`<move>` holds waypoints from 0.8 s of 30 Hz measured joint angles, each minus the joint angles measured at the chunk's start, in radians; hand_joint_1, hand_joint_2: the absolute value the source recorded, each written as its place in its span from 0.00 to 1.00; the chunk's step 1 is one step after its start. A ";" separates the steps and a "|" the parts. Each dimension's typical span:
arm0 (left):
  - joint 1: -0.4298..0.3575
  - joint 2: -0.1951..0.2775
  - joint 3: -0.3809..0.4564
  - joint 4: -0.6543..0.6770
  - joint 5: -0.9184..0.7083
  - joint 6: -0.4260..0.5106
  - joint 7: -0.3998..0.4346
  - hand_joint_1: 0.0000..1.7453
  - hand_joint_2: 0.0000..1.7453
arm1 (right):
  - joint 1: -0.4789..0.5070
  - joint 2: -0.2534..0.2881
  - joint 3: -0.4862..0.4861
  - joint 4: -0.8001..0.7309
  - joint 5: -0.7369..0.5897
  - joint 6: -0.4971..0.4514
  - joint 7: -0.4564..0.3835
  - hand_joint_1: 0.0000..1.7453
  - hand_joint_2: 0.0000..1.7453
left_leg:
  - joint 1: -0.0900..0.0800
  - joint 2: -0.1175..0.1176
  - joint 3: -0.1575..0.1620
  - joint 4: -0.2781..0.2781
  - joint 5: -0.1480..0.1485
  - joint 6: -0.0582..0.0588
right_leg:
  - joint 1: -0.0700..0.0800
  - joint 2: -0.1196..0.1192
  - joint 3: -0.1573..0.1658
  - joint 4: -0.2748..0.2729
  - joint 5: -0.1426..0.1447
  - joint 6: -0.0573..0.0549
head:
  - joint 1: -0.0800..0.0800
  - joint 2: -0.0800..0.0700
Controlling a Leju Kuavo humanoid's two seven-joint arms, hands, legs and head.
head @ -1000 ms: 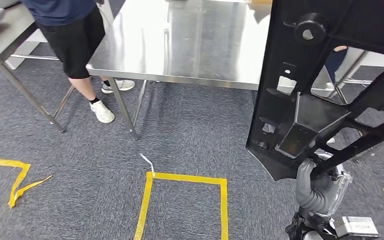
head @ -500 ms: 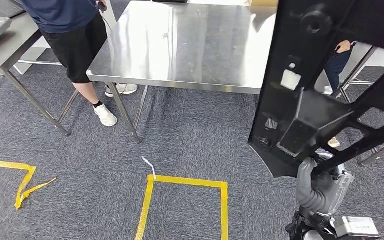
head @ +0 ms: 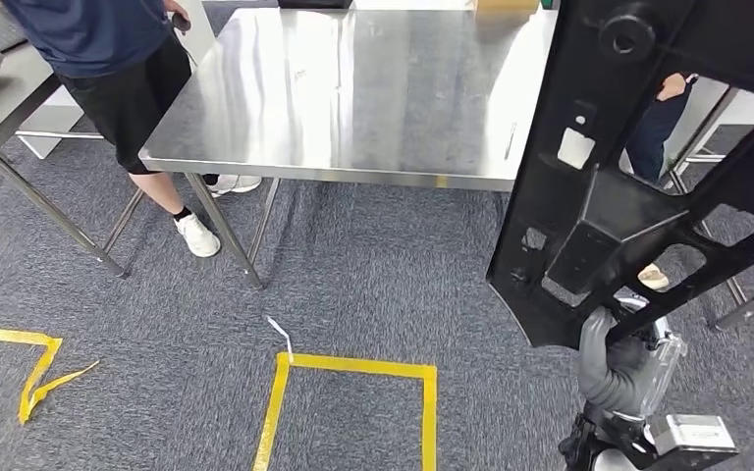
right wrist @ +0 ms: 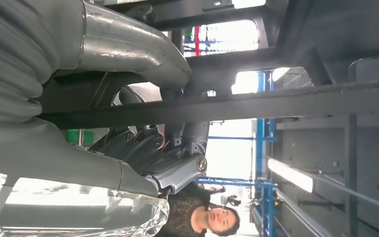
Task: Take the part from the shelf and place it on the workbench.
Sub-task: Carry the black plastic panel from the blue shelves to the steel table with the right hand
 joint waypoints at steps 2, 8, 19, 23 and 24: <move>-0.001 -0.007 0.000 0.000 0.001 -0.001 -0.015 0.00 1.00 | 0.000 0.000 -0.001 0.001 0.000 -0.001 0.000 1.00 1.00 | -0.007 0.004 -0.092 0.112 -0.010 0.013 | 0.008 -0.004 0.012 0.000 -0.014 -0.007 | 0.000 0.000; -0.001 -0.017 -0.001 0.000 0.001 -0.003 -0.022 0.00 1.00 | -0.001 0.003 -0.004 0.004 0.001 -0.003 0.001 1.00 1.00 | -0.052 0.012 -0.033 -0.144 0.183 0.076 | 0.019 -0.004 0.077 -0.027 -0.062 -0.001 | 0.001 0.000; -0.003 -0.024 -0.002 0.000 0.005 -0.009 -0.017 0.00 1.00 | -0.006 0.001 -0.008 0.011 0.010 -0.004 0.010 1.00 1.00 | -0.062 -0.025 0.118 -0.208 0.102 0.106 | 0.033 -0.002 -0.135 0.219 -0.129 0.020 | 0.001 0.000; -0.003 -0.026 -0.001 0.001 0.009 -0.009 -0.017 0.00 1.00 | -0.007 0.000 -0.008 0.014 0.017 -0.004 0.013 1.00 1.00 | -0.066 -0.033 0.174 -0.208 0.047 0.097 | 0.042 -0.004 -0.107 0.004 0.053 0.042 | 0.004 0.000; -0.004 -0.027 -0.001 0.001 0.011 -0.009 -0.017 0.00 1.00 | -0.007 0.000 -0.008 0.015 0.021 -0.004 0.015 1.00 1.00 | -0.067 -0.032 0.184 -0.205 0.038 0.093 | 0.045 -0.004 -0.101 -0.017 0.077 0.030 | 0.003 0.000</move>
